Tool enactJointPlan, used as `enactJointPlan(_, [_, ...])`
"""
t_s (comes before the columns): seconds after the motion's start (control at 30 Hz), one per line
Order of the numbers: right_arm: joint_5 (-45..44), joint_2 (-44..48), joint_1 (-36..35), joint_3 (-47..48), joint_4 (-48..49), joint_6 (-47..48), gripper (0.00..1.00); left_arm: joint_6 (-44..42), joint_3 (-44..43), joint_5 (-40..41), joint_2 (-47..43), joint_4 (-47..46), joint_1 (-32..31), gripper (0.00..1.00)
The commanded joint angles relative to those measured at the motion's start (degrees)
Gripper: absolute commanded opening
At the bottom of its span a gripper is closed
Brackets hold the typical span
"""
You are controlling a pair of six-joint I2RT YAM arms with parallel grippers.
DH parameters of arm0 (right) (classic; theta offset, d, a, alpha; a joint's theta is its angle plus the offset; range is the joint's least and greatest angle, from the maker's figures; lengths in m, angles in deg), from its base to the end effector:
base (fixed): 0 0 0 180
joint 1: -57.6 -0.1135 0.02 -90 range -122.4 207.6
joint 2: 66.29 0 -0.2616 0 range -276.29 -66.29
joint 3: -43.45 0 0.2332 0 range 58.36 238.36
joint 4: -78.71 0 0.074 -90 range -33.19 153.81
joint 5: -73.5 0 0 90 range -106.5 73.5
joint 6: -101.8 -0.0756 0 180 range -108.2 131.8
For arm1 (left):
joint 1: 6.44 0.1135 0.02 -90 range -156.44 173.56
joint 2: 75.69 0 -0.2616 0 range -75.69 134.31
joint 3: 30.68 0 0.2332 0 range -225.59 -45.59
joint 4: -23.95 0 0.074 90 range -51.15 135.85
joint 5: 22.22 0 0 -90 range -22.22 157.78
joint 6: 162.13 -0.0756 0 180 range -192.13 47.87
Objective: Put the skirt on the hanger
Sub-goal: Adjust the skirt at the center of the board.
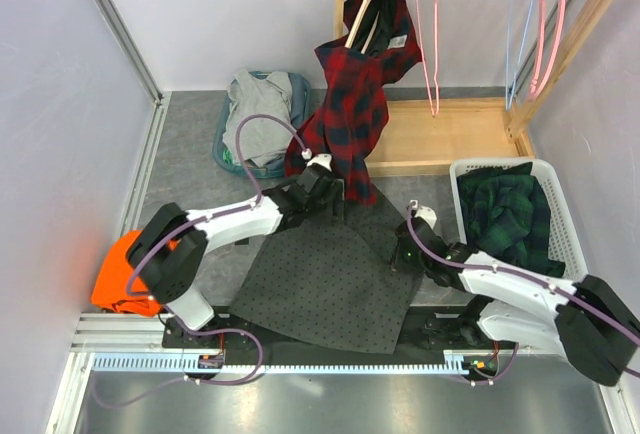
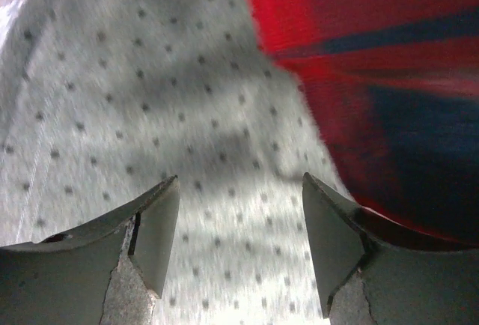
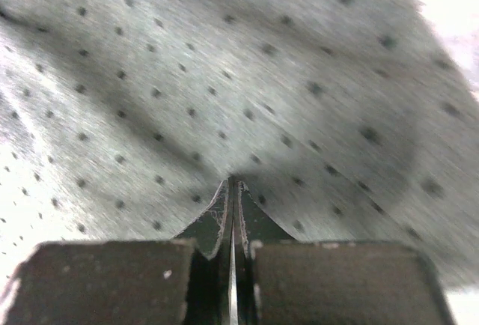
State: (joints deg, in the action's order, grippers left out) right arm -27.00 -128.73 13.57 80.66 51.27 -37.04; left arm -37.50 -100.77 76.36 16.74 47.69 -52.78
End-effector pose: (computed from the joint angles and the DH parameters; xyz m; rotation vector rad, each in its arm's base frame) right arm 0.1533 0.1290 0.1281 0.1844 2.5209 0.4584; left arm 0.2498 -0.2454 0.1791 0.1741 2.4154 -0.4956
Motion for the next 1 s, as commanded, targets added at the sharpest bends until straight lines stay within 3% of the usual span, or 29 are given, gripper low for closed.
enactJointPlan(0.0, [-2.9, 4.6, -0.1, 0.3, -8.8, -2.6, 0.0, -1.9, -5.2, 2.4, 5.7, -5.1, 1.0, 0.72])
enactJointPlan(0.3, [-5.1, 1.4, 0.0, 6.8, -11.7, 1.1, 0.0, 0.9, -9.3, 2.1, 17.0, -6.9, 3.0, 0.71])
enactJointPlan(0.63, [-8.7, -4.5, 0.3, 9.1, -10.6, 1.4, 0.0, 8.9, 11.7, 4.5, 6.2, -5.2, 6.6, 0.71])
enactJointPlan(0.83, [-9.7, -13.1, 1.3, 10.6, -8.6, 3.3, 0.0, 11.6, 17.3, 10.7, -1.4, 1.2, 7.4, 0.71])
enactJointPlan(0.97, [-10.2, -19.0, 3.9, 13.5, -7.1, 5.9, 0.0, 11.5, 17.5, 10.3, -2.3, 2.1, 8.3, 0.72])
